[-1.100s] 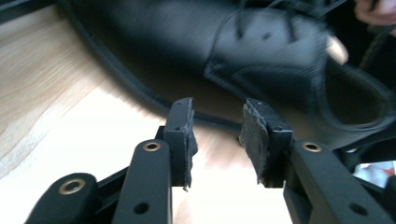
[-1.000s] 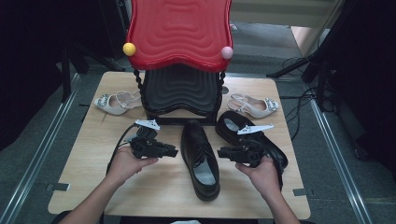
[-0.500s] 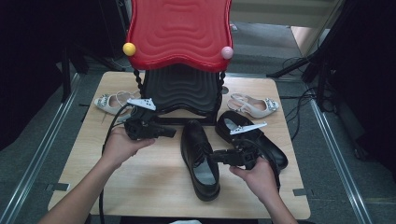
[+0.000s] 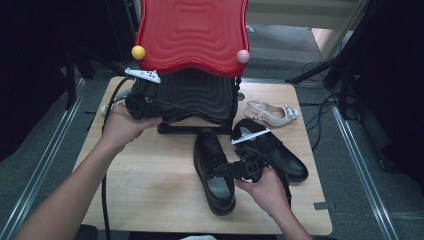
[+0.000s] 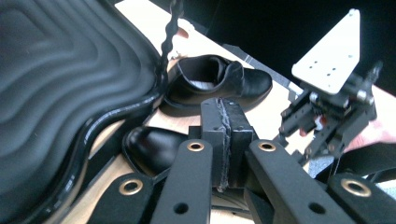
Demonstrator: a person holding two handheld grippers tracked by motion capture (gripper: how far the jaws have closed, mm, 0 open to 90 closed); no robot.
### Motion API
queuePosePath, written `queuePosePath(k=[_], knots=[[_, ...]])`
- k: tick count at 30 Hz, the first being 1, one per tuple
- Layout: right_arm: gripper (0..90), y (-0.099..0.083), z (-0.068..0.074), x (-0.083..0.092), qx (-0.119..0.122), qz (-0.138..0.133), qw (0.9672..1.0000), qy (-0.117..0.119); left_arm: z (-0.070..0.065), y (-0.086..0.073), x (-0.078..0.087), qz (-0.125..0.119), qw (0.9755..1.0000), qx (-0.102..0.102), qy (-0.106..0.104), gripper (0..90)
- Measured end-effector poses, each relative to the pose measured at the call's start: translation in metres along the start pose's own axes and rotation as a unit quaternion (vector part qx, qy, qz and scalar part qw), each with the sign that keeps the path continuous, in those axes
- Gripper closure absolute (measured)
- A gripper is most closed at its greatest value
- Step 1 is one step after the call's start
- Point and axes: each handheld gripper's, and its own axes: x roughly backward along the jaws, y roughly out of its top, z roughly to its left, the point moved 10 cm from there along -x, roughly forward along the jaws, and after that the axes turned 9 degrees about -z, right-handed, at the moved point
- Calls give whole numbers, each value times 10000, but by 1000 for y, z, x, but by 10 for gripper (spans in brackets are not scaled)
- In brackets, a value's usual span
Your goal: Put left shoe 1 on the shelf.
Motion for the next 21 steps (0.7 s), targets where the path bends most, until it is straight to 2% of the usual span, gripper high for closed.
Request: queuePosePath(k=[2,5,8,11,13,17,18,20,21], knots=[[675,0,2,-1,10,32,10000,-9,1,3,1,-6,10000,-40,16,898],[674,-5,8,-9,-33,271,9996,31,0,23,5,-55,9999,-142,12,898],[673,-9,13,-18,-20,451,9989,79,1,37,8,-132,9998,-99,-84,898],[668,-11,15,-22,14,527,9986,71,1,43,9,-158,9998,-61,-139,898],[669,-17,20,-31,32,734,9973,-14,1,53,11,-141,9997,-157,-77,898],[668,-25,20,-45,123,911,9957,-136,2,67,13,-44,9997,-229,-37,897],[668,-26,20,-47,84,932,9955,-143,2,67,13,-44,9997,-229,-37,896],[668,-27,17,-52,59,941,9953,-207,5,80,15,-114,9997,-230,-65,895],[666,-28,16,-54,79,966,9950,-232,5,80,15,-114,9997,-230,-65,896]])
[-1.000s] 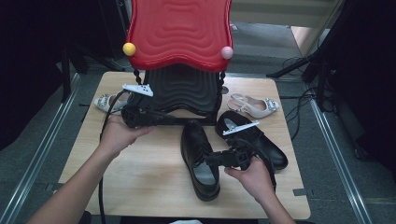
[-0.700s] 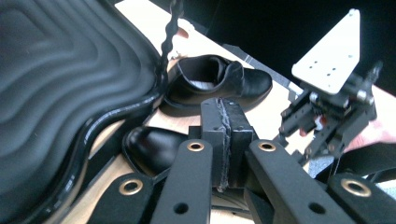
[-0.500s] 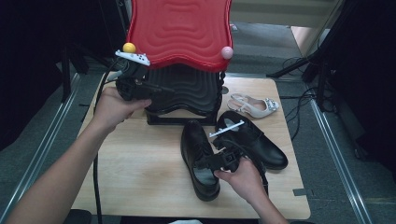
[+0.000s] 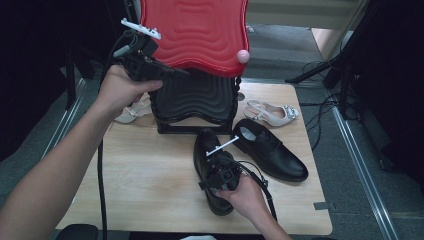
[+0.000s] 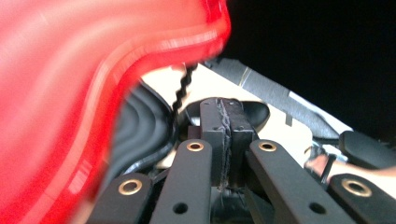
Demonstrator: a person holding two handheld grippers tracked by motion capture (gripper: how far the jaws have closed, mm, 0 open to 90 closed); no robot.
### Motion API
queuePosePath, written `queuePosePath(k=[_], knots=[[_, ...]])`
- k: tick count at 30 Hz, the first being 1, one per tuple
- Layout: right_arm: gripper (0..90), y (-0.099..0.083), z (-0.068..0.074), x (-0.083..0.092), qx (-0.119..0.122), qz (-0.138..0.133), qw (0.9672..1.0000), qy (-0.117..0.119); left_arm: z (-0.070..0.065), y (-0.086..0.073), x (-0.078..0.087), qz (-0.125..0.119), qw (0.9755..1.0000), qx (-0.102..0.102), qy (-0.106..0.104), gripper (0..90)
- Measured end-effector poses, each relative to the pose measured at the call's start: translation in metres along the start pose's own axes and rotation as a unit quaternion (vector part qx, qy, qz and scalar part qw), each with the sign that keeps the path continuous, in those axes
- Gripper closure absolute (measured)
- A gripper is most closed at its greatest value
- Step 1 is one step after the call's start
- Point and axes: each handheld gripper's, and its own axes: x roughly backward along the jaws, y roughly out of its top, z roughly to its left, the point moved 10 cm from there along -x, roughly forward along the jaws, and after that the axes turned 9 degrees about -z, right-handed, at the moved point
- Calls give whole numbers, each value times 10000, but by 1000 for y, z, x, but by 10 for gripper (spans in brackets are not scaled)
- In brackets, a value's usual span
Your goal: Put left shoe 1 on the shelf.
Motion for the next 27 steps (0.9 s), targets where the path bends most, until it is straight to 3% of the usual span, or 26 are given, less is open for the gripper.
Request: queuePosePath(k=[3,4,6,8,12,15,19,27], knots=[[666,0,-2,-5,22,57,10000,-16,5,14,2,-124,9999,19,-21,896],[664,0,-2,-6,24,60,10000,-29,9,22,3,-144,9998,-93,91,896],[659,0,-3,-7,41,54,10000,-60,10,25,3,-137,9997,-145,122,896],[645,-1,-3,-14,95,50,9998,-193,17,36,2,-133,9994,-186,260,896],[662,-2,-4,-19,220,85,9988,-421,21,43,-1,-165,9993,-183,271,896],[698,-2,-5,-18,177,84,9991,-369,32,45,-10,7,9984,-248,507,896],[776,-2,-8,-15,172,39,9995,-272,40,46,-17,27,9973,-225,692,899],[866,1,-19,11,61,-258,9996,-71,45,46,-27,44,9969,-215,753,900]])
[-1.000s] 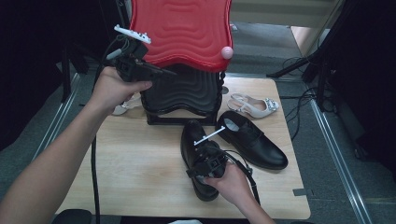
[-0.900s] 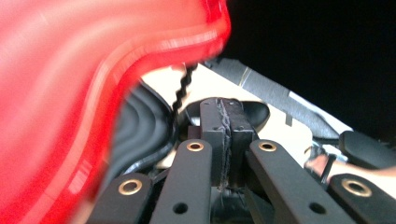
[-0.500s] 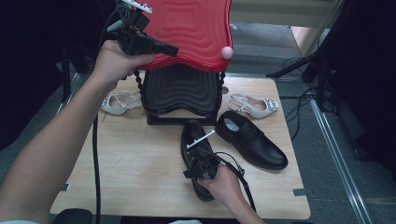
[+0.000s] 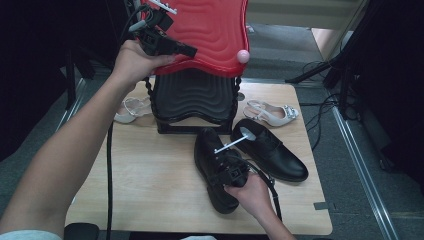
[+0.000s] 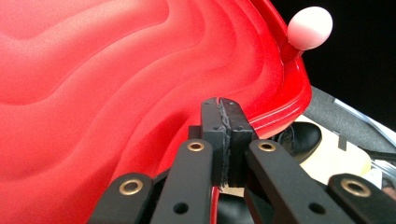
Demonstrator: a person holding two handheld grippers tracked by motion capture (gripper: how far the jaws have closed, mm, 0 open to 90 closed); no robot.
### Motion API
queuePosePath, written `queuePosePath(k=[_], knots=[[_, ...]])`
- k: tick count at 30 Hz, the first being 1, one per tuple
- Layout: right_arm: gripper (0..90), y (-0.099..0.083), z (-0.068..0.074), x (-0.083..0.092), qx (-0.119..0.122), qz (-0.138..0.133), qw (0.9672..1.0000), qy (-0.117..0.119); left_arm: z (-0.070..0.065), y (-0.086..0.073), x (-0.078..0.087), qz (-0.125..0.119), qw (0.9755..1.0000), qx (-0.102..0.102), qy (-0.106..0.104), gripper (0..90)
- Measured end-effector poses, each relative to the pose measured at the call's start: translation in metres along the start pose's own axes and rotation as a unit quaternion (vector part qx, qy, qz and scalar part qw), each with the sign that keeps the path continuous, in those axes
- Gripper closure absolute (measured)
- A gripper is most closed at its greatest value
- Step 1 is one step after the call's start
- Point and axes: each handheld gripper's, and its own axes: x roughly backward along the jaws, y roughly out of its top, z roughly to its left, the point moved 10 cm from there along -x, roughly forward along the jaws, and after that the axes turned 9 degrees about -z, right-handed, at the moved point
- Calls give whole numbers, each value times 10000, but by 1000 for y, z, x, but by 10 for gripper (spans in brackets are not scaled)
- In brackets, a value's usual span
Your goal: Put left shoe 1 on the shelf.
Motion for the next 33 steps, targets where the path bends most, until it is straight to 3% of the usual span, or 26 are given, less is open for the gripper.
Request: queuePosePath(k=[13,25,31,33], knots=[[872,10,-14,32,-268,-380,9979,447,4,-1,-6,-55,10000,49,65,900],[871,33,16,69,-91,-636,9941,874,5,-2,-5,-9,9999,-27,129,900],[871,52,27,81,72,-796,9921,967,5,-2,-4,26,9998,-48,178,900],[871,68,31,83,170,-868,9916,939,6,-2,-2,45,9997,-67,227,900]])
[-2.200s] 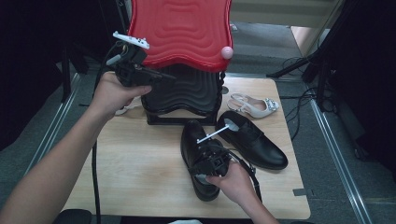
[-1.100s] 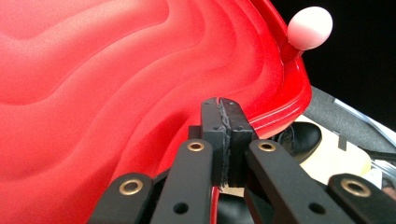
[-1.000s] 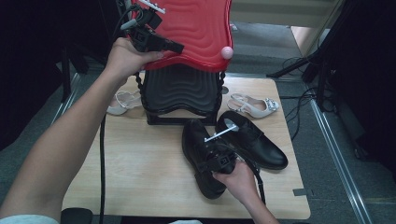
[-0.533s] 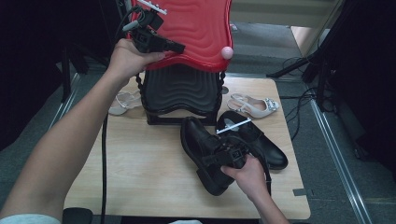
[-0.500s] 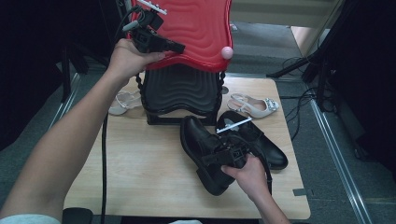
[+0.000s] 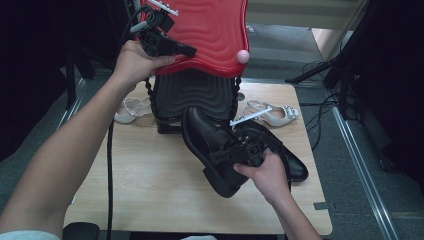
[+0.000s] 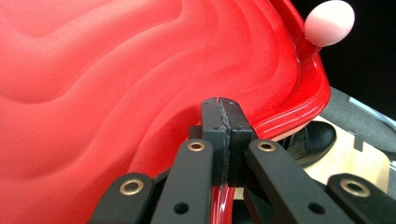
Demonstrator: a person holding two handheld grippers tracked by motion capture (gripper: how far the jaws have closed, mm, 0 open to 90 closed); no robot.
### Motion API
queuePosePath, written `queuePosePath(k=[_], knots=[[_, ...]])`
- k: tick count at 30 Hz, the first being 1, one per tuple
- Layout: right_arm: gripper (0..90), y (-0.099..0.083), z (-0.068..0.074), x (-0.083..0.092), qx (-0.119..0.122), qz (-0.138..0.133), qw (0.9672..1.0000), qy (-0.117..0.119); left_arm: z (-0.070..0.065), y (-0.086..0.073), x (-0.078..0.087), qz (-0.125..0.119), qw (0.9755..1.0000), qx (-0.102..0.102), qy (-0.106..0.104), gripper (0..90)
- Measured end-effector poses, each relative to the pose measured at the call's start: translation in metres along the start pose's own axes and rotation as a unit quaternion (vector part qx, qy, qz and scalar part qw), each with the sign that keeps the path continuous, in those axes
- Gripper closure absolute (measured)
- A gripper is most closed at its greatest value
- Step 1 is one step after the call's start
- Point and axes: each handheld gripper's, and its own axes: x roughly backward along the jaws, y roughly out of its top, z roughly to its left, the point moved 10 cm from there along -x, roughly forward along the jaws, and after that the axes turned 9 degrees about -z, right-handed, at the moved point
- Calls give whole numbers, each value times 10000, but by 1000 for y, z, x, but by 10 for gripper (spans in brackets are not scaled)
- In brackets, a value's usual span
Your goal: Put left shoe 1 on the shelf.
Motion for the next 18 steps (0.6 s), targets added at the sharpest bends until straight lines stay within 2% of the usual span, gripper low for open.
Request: queuePosePath(k=[4,7,13,14,15,18], knots=[[871,18,1,-4,70,-54,10000,-22,2,-1,2,3,10000,10,-35,900],[871,33,-1,-6,72,-94,9999,-70,2,-1,3,6,10000,-25,14,900],[871,60,-9,-15,102,-403,9989,-210,2,-2,3,-44,10000,70,-32,900],[871,60,-9,-15,102,-403,9989,-210,2,-2,3,-44,10000,70,-32,900],[872,67,-13,-20,144,-521,9982,-274,2,-2,4,-43,10000,49,-38,900],[871,74,-18,-29,203,-572,9974,-393,2,-3,4,-29,10000,55,-23,900]])
